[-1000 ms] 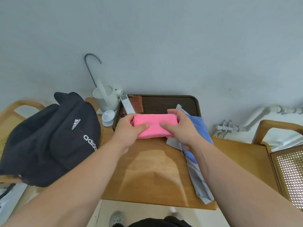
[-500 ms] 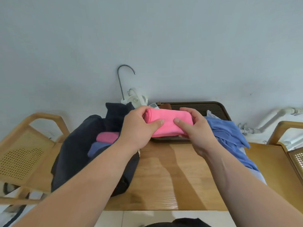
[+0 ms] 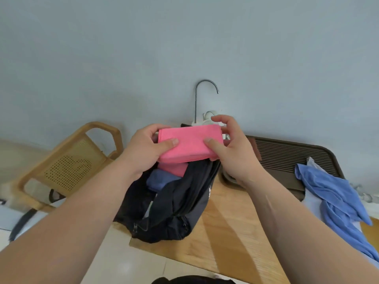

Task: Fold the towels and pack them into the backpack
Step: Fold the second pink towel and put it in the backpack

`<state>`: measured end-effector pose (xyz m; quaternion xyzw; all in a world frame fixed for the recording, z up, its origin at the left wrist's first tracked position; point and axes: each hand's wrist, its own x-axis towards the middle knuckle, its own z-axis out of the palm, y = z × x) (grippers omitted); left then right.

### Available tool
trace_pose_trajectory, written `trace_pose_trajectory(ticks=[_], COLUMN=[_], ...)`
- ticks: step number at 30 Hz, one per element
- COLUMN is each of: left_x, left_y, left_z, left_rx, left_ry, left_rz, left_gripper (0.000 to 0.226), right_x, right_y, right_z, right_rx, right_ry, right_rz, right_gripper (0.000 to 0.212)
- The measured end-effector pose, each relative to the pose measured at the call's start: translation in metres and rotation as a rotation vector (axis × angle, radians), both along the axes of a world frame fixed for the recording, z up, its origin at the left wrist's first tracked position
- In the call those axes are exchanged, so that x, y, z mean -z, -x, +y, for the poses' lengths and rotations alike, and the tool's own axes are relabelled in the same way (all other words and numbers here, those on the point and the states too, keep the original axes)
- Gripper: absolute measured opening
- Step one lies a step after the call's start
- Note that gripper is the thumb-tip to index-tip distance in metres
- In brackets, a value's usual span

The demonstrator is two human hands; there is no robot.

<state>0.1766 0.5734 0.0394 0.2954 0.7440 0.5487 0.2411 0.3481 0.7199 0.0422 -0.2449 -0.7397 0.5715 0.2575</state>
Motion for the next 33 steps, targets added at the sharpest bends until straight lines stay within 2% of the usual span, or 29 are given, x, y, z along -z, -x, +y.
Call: trace_pose_trajectory(ticks=[4,8,11,16,21,27,30,33], left_x=[0.006,0.024,0.036,0.064,0.088,0.116,0.133,0.143], left_y=[0.016,0.035,0.054,0.098,0.135,0.152,0.163,0.177], left_z=[-0.018,-0.023,-0.021,-0.015,-0.024,-0.042,-0.059,-0.080], left_rx=[0.004,0.041,0.108,0.179,0.406,0.759,0.896,0.855], left_ry=[0.068,0.068,0.063,0.036,0.130,0.273,0.375,0.243], left_rz=[-0.045,-0.083,-0.106,-0.002,0.287,0.747,0.918,0.995], left_gripper=[0.031,0.027,0.023,0.028,0.025,0.053,0.041,0.036], right_x=[-0.005,-0.013,-0.017,-0.009,0.000,0.017,0.029,0.041], right_y=[0.025,0.043,0.056,0.087,0.120,0.133,0.143,0.168], right_z=[-0.008,-0.020,-0.028,-0.048,-0.076,-0.103,-0.119,-0.126], right_rx=[-0.102,-0.130,-0.143,-0.022,0.058,0.131,0.131,0.065], right_ry=[-0.389,-0.622,-0.667,-0.650,-0.565,-0.539,-0.534,-0.525], right_rz=[-0.120,-0.267,-0.375,-0.548,-0.745,-1.027,-1.159,-1.242], right_gripper=[0.021,0.018,0.016,0.019,0.022,0.028,0.030,0.031])
